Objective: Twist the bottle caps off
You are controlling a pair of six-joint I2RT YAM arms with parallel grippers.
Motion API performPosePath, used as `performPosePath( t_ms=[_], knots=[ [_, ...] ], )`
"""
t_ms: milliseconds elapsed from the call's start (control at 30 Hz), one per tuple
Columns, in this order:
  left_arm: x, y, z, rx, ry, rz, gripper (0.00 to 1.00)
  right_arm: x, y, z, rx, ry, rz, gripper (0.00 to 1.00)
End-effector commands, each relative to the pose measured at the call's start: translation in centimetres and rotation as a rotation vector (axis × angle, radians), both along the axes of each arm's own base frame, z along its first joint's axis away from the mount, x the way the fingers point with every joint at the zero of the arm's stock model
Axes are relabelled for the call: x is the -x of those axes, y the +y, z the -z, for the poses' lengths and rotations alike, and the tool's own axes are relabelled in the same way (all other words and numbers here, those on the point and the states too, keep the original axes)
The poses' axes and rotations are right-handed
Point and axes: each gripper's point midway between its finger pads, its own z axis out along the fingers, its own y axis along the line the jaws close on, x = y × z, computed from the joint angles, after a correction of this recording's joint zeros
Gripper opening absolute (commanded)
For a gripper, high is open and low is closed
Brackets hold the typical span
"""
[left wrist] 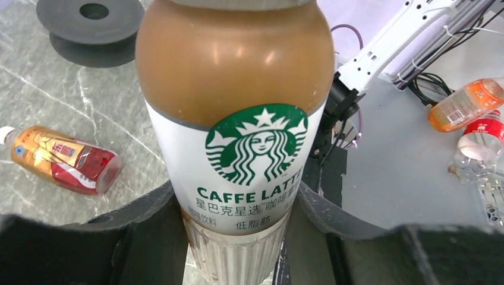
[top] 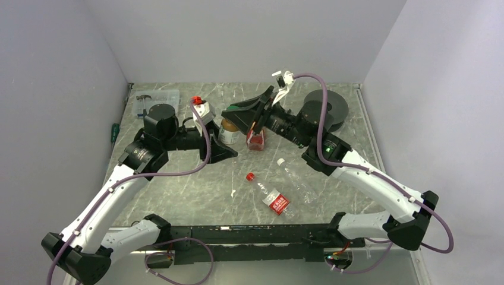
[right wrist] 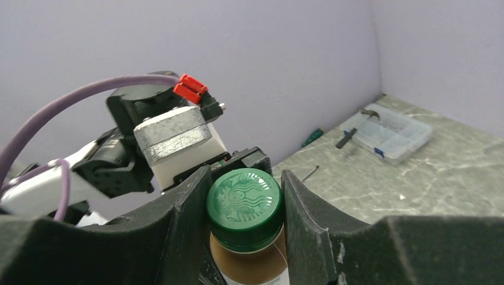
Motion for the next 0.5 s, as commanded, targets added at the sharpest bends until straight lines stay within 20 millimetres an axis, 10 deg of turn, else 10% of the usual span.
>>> performPosePath(
  t_ms=[0,100,267,467],
  knots=[
    [1.7,0.0,-4.1,0.086,-0.098,0.075,0.00,2.0,-1.6,-3.9,-0.070,-0.145,-0.142,0.00],
    [1.2,0.2,-3.8,0.067,-0.113,0.049,0.00,1.5,-1.6,-3.4,-0.025,-0.137,-0.127,0.07],
    [-2.3,1.3,-2.2,-0.029,-0.186,-0.121,0.00,-2.1,-3.5,-3.0,0.021,-0.063,0.110,0.91],
    [-6.0,3.3,0.3,-0.171,-0.247,-0.297,0.00,-5.3,-4.6,-2.6,0.063,0.079,0.347,1.00]
  ],
)
